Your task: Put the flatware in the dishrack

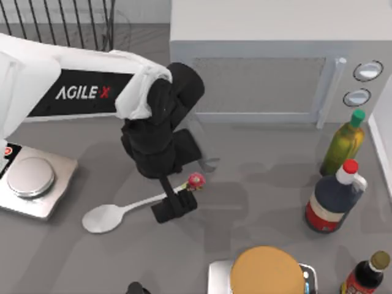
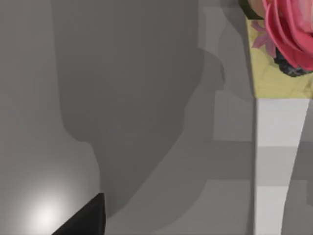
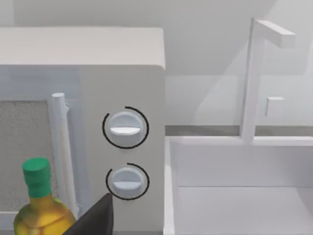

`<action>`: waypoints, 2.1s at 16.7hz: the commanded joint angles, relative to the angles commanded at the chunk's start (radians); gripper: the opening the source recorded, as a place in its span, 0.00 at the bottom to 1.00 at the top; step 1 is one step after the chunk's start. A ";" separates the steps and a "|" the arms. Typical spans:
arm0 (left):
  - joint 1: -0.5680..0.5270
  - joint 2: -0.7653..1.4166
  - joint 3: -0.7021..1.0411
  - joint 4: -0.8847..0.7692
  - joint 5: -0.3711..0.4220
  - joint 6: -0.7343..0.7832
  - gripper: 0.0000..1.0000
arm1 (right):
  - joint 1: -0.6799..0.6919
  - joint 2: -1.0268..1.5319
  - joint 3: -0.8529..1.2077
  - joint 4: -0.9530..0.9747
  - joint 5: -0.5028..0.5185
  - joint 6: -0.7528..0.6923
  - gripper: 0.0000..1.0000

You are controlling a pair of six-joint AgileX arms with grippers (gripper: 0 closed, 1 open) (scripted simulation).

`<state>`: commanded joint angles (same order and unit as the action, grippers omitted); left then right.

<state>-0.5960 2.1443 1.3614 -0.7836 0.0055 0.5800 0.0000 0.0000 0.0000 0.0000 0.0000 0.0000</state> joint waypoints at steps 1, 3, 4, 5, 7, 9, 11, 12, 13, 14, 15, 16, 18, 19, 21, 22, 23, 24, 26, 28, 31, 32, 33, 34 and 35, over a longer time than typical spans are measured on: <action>0.000 0.000 0.000 0.000 0.000 0.000 1.00 | 0.000 0.000 0.000 0.000 0.000 0.000 1.00; 0.000 0.000 0.000 0.000 0.000 0.000 0.85 | 0.000 0.000 0.000 0.000 0.000 0.000 1.00; 0.000 0.000 0.000 0.000 0.000 0.000 0.77 | 0.000 0.000 0.000 0.000 0.000 0.000 1.00; 0.000 0.000 0.000 0.000 0.000 0.000 0.70 | 0.000 0.000 0.000 0.000 0.000 0.000 1.00; 0.000 0.000 0.000 0.000 0.000 0.000 0.55 | 0.000 0.000 0.000 0.000 0.000 0.000 1.00; 0.000 0.000 0.000 0.000 0.000 0.000 0.40 | 0.000 0.000 0.000 0.000 0.000 0.000 1.00; 0.000 0.000 0.000 0.000 0.000 0.000 0.25 | 0.000 0.000 0.000 0.000 0.000 0.000 1.00; 0.000 0.000 0.000 0.000 0.000 0.000 0.17 | 0.000 0.000 0.000 0.000 0.000 0.000 1.00; 0.000 0.000 0.000 0.000 0.000 0.000 0.10 | 0.000 0.000 0.000 0.000 0.000 0.000 1.00; 0.000 0.000 0.000 0.000 0.000 0.000 0.02 | 0.000 0.000 0.000 0.000 0.000 0.000 1.00; 0.000 0.000 0.000 0.000 0.000 0.000 0.00 | 0.000 0.000 0.000 0.000 0.000 0.000 1.00; 0.000 0.000 0.000 0.000 0.000 0.000 0.00 | 0.000 0.000 0.000 0.000 0.000 0.000 1.00; 0.000 0.000 0.000 0.000 0.000 0.000 0.00 | 0.000 0.000 0.000 0.000 0.000 0.000 1.00; 0.000 0.000 0.000 0.000 0.000 0.000 0.00 | 0.000 0.000 0.000 0.000 0.000 0.000 1.00; 0.000 0.000 0.000 0.000 0.000 0.000 0.00 | 0.000 0.000 0.000 0.000 0.000 0.000 1.00; 0.000 0.000 0.000 0.000 0.000 0.000 0.00 | 0.000 0.000 0.000 0.000 0.000 0.000 1.00; 0.000 -0.053 0.011 -0.036 0.018 -0.006 0.00 | 0.000 0.000 0.000 0.000 0.000 0.000 1.00; 0.000 -0.053 0.014 -0.039 0.018 -0.005 0.00 | 0.000 0.000 0.000 0.000 0.000 0.000 1.00; -0.001 -0.052 0.048 -0.074 0.017 -0.005 0.00 | 0.000 0.000 0.000 0.000 0.000 0.000 1.00; -0.001 -0.055 0.124 -0.152 0.016 -0.006 0.00 | 0.000 0.000 0.000 0.000 0.000 0.000 1.00; -0.001 -0.066 0.298 -0.348 0.016 -0.008 0.00 | 0.000 0.000 0.000 0.000 0.000 0.000 1.00; -0.001 -0.071 0.364 -0.431 0.016 -0.009 0.00 | 0.000 0.000 0.000 0.000 0.000 0.000 1.00; -0.003 -0.077 0.429 -0.513 0.016 -0.009 0.00 | 0.000 0.000 0.000 0.000 0.000 0.000 1.00; -0.004 -0.084 0.494 -0.587 0.016 -0.009 0.00 | 0.000 0.000 0.000 0.000 0.000 0.000 1.00; -0.005 -0.091 0.554 -0.651 0.016 -0.009 0.00 | 0.000 0.000 0.000 0.000 0.000 0.000 1.00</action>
<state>-0.6015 2.0531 1.9151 -1.4342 0.0217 0.5712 0.0000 0.0000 0.0000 0.0000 0.0000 0.0000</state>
